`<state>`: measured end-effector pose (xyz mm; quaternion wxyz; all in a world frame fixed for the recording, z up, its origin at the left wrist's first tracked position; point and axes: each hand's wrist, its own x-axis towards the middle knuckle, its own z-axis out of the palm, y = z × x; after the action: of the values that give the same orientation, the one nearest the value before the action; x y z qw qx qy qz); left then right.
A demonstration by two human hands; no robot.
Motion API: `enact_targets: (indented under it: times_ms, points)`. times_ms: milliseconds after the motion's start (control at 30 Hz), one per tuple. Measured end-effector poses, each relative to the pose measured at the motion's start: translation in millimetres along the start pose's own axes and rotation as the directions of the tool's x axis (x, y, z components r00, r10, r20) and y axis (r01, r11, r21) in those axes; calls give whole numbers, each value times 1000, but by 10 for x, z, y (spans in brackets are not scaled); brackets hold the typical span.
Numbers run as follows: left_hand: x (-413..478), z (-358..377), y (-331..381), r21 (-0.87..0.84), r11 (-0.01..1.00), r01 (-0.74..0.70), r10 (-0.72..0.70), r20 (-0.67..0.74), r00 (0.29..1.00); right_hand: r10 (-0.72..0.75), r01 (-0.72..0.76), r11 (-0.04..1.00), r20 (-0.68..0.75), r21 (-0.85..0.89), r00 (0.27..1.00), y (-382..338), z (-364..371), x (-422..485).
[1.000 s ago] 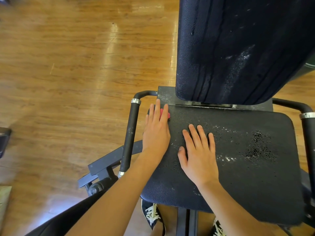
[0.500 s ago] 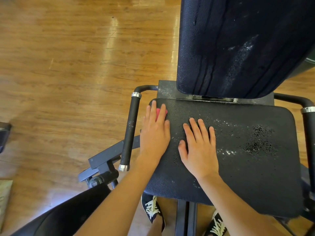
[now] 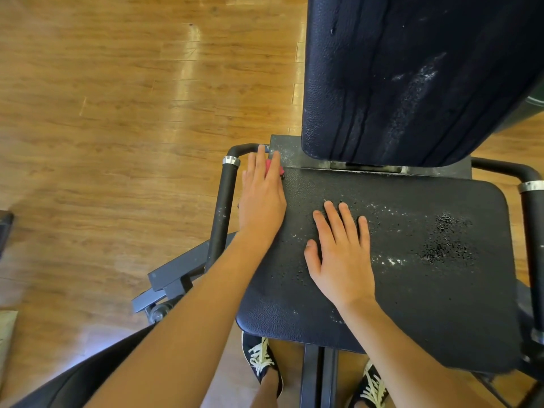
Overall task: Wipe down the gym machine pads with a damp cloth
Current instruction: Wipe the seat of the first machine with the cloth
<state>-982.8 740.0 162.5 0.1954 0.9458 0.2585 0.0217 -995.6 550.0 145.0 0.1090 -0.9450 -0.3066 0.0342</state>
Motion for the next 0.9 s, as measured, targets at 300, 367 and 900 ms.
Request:
enact_targets:
  times_ms: [300, 367, 900]
  points:
    - [-714, -17, -100, -116, 992, 44, -45, -2, 999, -5, 5, 1000, -5, -4, 1000, 12, -15, -5]
    - [-983, -3, -81, -116, 991, 68, -67, 6, 998, -4, 4, 1000, -3, 0, 1000, 0, -18, -9]
    - [-695, 36, -39, 43, 999, 33, -35, 49, 998, -5, 4, 1000, -32, -8, 999, -3, -16, -8]
